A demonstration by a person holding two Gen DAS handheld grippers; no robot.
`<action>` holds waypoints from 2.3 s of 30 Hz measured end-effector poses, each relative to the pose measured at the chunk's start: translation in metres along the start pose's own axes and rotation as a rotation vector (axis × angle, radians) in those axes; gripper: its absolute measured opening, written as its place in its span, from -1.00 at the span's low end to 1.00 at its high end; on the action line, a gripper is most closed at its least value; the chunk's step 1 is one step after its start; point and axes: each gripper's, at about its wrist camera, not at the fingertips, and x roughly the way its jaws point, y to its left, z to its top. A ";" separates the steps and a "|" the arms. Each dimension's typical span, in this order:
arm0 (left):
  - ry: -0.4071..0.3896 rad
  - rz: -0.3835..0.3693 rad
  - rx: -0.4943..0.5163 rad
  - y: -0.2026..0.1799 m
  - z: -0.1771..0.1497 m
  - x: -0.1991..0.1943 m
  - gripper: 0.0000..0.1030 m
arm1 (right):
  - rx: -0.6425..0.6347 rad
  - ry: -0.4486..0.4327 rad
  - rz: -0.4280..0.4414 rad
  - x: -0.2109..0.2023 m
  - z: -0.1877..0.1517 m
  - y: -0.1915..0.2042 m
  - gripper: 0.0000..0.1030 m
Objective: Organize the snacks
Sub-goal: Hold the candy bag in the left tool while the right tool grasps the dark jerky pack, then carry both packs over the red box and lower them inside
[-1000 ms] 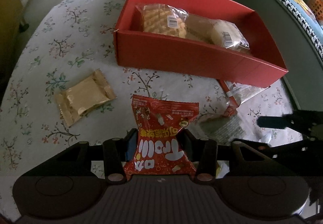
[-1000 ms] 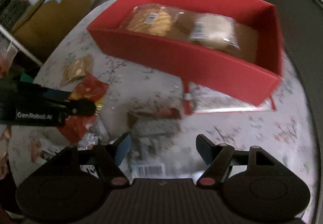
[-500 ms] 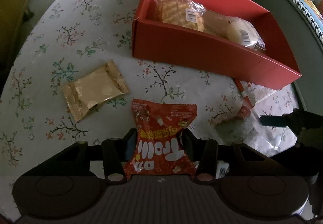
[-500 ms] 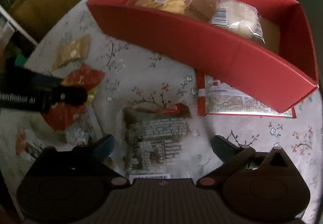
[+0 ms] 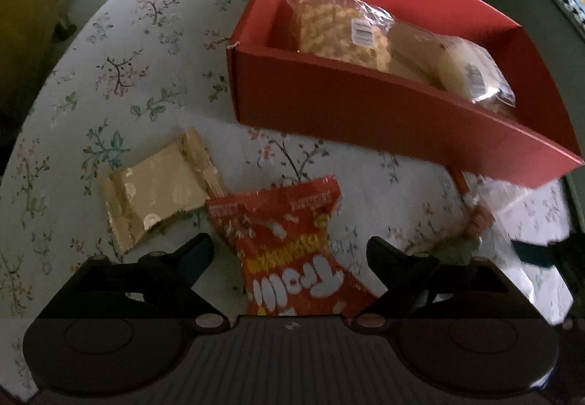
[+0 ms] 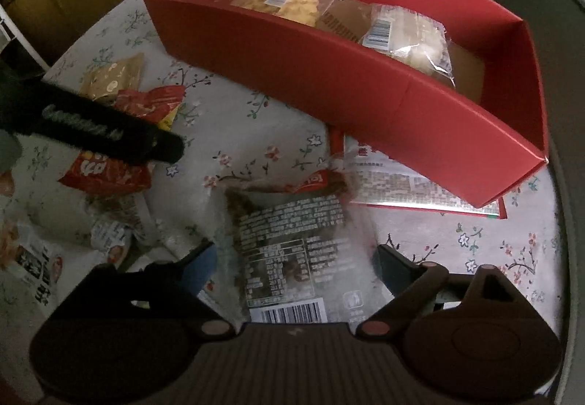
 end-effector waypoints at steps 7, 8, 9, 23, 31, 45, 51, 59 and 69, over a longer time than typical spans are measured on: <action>-0.019 0.013 0.006 -0.003 0.000 -0.005 0.13 | 0.053 -0.016 0.020 -0.010 -0.005 -0.015 0.70; -0.017 0.005 0.006 -0.002 -0.001 -0.007 0.11 | 0.068 -0.022 0.026 -0.012 -0.005 -0.018 0.68; -0.016 -0.002 0.011 -0.002 -0.001 -0.009 0.11 | 0.077 -0.027 0.026 -0.013 -0.005 -0.020 0.66; -0.028 -0.089 0.024 -0.010 -0.007 -0.028 0.04 | 0.149 -0.081 0.072 -0.031 -0.003 -0.032 0.50; -0.010 -0.099 0.025 -0.012 -0.008 -0.022 0.03 | 0.160 -0.106 0.085 -0.040 -0.005 -0.034 0.48; -0.051 -0.175 0.021 -0.019 -0.004 -0.046 0.03 | 0.216 -0.207 0.165 -0.082 -0.004 -0.044 0.48; -0.092 -0.204 0.012 -0.021 0.005 -0.061 0.03 | 0.248 -0.262 0.172 -0.097 0.005 -0.051 0.48; -0.165 -0.221 -0.008 -0.027 0.030 -0.078 0.03 | 0.304 -0.335 0.178 -0.108 0.026 -0.067 0.48; -0.232 -0.200 -0.033 -0.037 0.068 -0.078 0.03 | 0.377 -0.368 0.149 -0.093 0.049 -0.098 0.48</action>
